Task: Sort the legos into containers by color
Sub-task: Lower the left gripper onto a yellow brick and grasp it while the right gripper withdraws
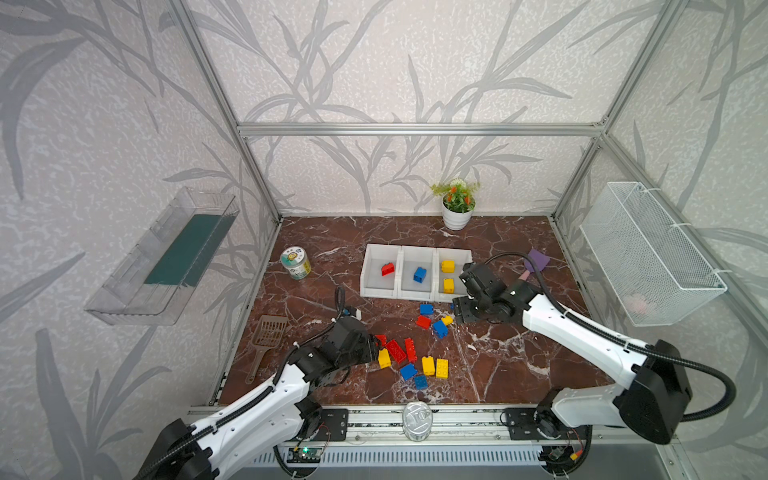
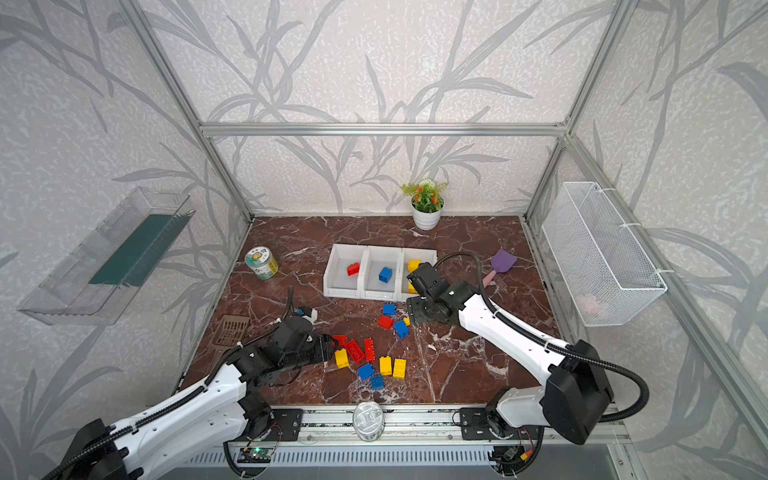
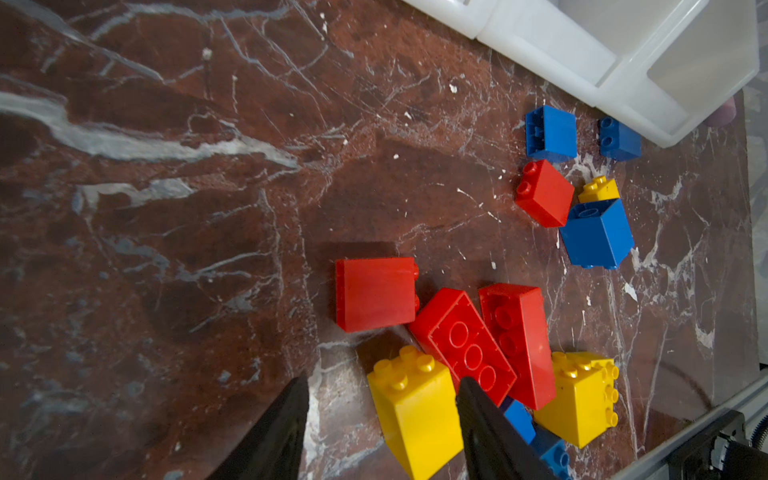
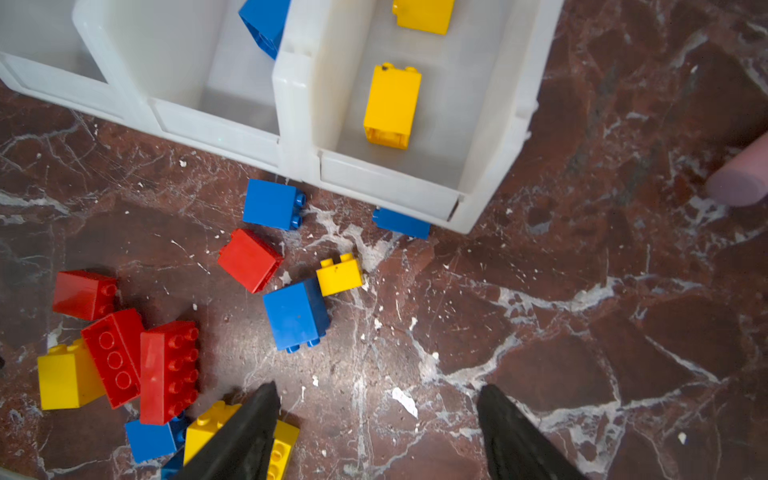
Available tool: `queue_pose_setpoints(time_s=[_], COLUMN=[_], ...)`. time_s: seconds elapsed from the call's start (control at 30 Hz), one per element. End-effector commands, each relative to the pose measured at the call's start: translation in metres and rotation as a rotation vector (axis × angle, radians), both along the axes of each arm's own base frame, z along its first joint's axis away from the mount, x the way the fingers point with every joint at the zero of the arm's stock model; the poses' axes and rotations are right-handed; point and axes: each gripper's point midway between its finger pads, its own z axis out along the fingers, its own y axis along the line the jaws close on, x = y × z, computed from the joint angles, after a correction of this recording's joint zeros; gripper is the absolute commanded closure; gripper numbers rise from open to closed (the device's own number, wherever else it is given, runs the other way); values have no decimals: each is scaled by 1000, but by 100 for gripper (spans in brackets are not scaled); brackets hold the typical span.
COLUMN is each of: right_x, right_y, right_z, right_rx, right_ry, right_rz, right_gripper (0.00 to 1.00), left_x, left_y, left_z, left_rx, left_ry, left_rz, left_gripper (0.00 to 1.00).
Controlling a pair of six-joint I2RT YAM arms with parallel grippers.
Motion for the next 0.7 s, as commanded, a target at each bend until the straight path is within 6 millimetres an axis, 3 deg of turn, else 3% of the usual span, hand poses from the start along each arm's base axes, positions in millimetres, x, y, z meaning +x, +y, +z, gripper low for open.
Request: queue_pose_setpoints(time_s=[0.0,0.23,0.67], right_x=[-15,-31,-35], right_y=[-13,-29,-28], right_z=[1,-8,-14], right_rx=[19,31,44], right_ry=[-6,1,25], right_rz=[-68,-112,-137], right_gripper=[24,24,24], left_x=[-6,-8,-13], left_y=[1,-10,-32], left_z=[-9,-13,-23], left_rx=[-6,-20,38], left_ry=[38,64,114], left_rz=[24,-10,-100], left_gripper=[40,39,38])
